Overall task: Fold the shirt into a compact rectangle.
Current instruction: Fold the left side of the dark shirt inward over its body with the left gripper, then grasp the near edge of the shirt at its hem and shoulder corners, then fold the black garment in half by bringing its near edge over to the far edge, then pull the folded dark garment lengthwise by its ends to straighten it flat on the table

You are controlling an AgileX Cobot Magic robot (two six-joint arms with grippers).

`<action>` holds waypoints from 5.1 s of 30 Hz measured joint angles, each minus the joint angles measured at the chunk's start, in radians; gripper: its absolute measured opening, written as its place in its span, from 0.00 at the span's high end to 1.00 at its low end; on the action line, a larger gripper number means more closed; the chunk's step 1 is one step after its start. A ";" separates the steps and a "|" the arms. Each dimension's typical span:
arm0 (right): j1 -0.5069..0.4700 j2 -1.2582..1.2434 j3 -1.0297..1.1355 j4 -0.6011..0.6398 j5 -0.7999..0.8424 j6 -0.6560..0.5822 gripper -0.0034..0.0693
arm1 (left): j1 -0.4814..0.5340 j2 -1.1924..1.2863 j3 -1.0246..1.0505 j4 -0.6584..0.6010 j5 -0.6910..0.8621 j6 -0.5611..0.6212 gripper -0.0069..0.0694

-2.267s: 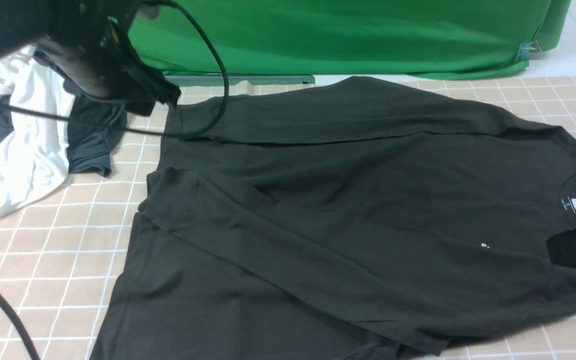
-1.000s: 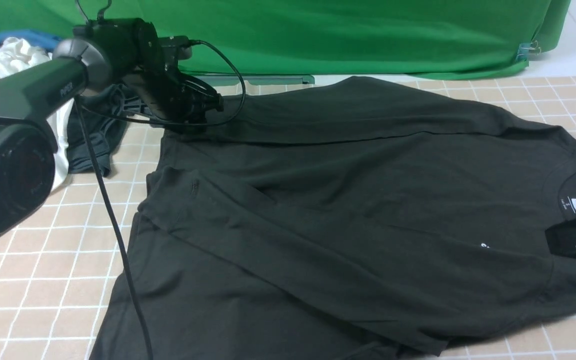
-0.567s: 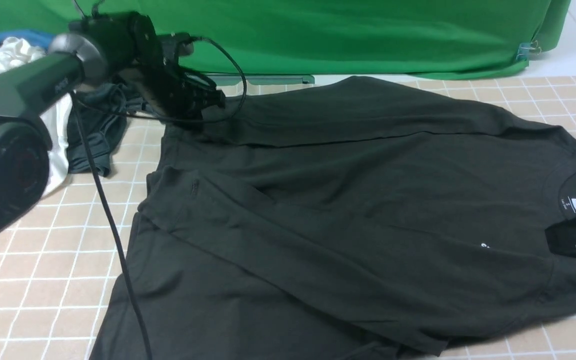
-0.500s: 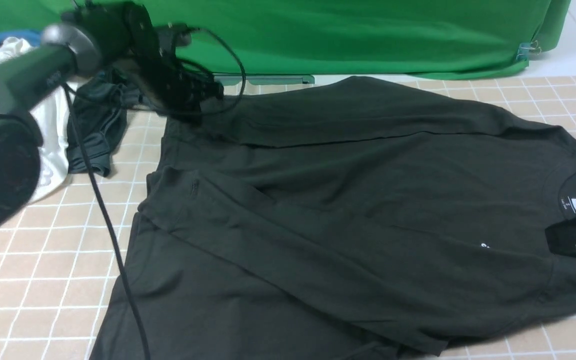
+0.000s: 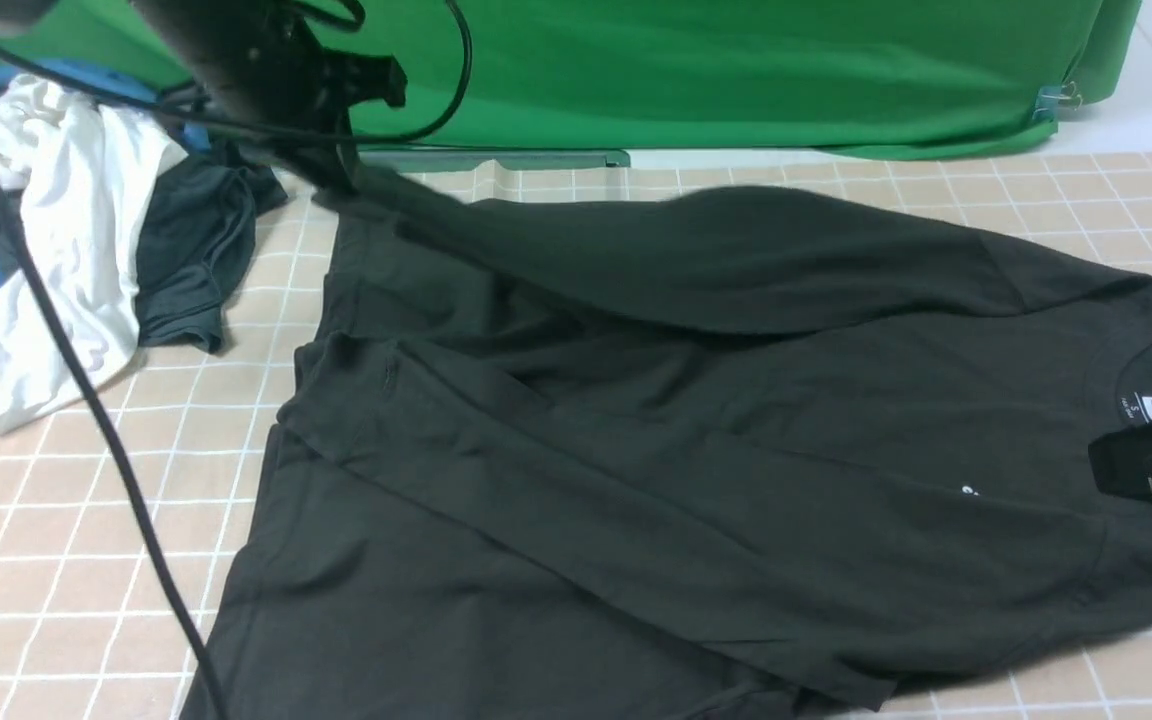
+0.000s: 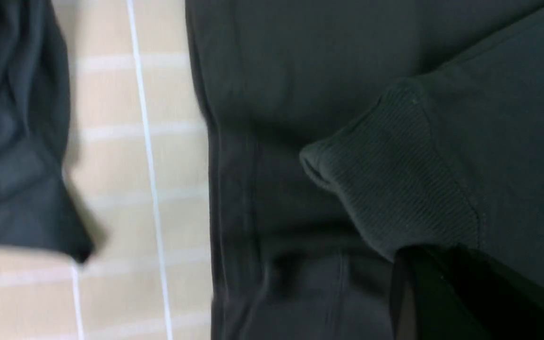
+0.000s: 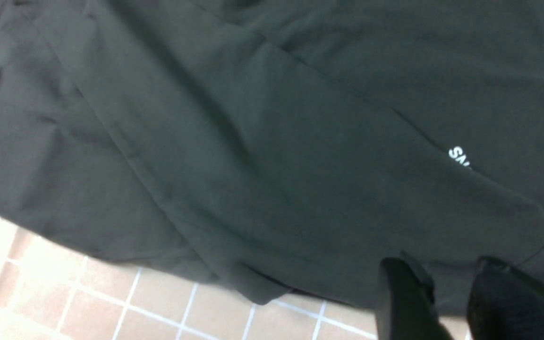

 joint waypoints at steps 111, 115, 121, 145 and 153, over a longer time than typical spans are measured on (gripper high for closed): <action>0.255 0.444 -0.049 -0.362 -0.038 -0.169 0.87 | -0.095 -0.677 0.807 0.133 -0.227 -0.302 0.86; 0.211 0.480 -0.180 -0.366 -0.035 -0.178 0.87 | -0.094 -0.576 0.674 0.133 -0.247 -0.307 0.86; 0.084 0.642 -0.428 -0.368 -0.033 -0.218 0.87 | -0.014 -0.360 0.430 0.096 -0.265 -0.309 0.86; -0.041 1.357 -1.159 -0.367 -0.208 -0.245 0.72 | 0.122 0.285 -0.149 -0.077 -0.486 -0.267 0.68; -0.043 1.251 -1.164 -0.405 -0.072 -0.152 0.46 | 0.124 0.242 -0.205 -0.069 -0.239 -0.125 0.41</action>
